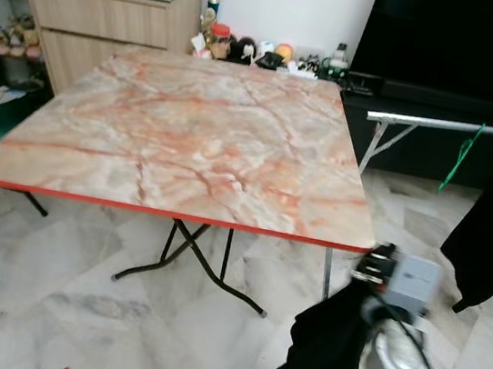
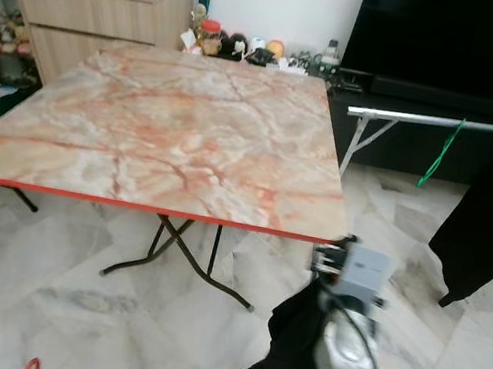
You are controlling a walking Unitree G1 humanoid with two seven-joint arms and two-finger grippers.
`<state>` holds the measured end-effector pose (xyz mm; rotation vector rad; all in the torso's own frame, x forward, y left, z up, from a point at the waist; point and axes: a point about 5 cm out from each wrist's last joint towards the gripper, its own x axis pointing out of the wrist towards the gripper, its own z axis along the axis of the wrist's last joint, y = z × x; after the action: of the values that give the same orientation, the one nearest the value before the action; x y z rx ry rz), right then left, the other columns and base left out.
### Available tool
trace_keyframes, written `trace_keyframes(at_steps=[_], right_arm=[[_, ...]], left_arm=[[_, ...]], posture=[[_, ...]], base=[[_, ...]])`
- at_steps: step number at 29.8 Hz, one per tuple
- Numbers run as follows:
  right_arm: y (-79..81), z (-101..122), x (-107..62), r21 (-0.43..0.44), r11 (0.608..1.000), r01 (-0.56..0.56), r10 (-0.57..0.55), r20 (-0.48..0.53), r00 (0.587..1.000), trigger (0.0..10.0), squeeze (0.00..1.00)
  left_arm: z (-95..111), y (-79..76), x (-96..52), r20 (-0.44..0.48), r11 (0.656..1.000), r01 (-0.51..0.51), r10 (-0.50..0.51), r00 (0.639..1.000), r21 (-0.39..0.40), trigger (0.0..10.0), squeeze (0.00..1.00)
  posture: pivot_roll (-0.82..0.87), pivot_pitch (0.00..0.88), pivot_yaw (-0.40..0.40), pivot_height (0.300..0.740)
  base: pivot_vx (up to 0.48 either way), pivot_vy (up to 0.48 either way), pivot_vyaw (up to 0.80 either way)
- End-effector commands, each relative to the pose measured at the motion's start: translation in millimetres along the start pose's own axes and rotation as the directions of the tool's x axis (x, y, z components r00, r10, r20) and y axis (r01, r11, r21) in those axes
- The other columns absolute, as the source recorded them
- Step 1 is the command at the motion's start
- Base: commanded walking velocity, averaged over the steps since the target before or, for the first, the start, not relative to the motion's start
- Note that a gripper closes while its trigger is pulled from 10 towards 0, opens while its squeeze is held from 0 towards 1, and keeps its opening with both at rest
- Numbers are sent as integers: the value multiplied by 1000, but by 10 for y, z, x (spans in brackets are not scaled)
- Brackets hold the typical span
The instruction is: Hang hanger
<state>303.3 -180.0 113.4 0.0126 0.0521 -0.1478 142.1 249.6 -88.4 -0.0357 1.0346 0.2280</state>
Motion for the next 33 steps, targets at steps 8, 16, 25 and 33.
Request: trace_keyframes(at_steps=[8, 16, 25, 33], right_arm=[[-67, 83, 14, -8, 1000, 12, -11, 43, 999, 10000, 0], [-52, 107, 39, -12, 1000, 4, -3, 55, 998, 10000, 0], [-70, 147, 56, -14, 1000, 4, -3, 72, 997, 10000, 0], [-94, 272, 133, -52, 999, -7, 13, 117, 993, 10000, 0]], left_arm=[[-51, -76, -1, -6, 999, 30, -30, 1000, -19, 10000, 0], [-34, -80, 1, 2, 999, 36, -36, 999, -17, 10000, 0], [-21, -82, 3, 5, 999, 44, -43, 999, -20, 10000, 0], [-19, -123, 7, 3, 998, 53, -53, 999, -19, 10000, 0]], posture=[[10, 0, 1, 740], [17, 0, 3, 740], [17, 0, 6, 740], [15, 0, 11, 740]], base=[[0, 0, 0], [151, 0, 0], [358, 0, 0], [377, 0, 0]])
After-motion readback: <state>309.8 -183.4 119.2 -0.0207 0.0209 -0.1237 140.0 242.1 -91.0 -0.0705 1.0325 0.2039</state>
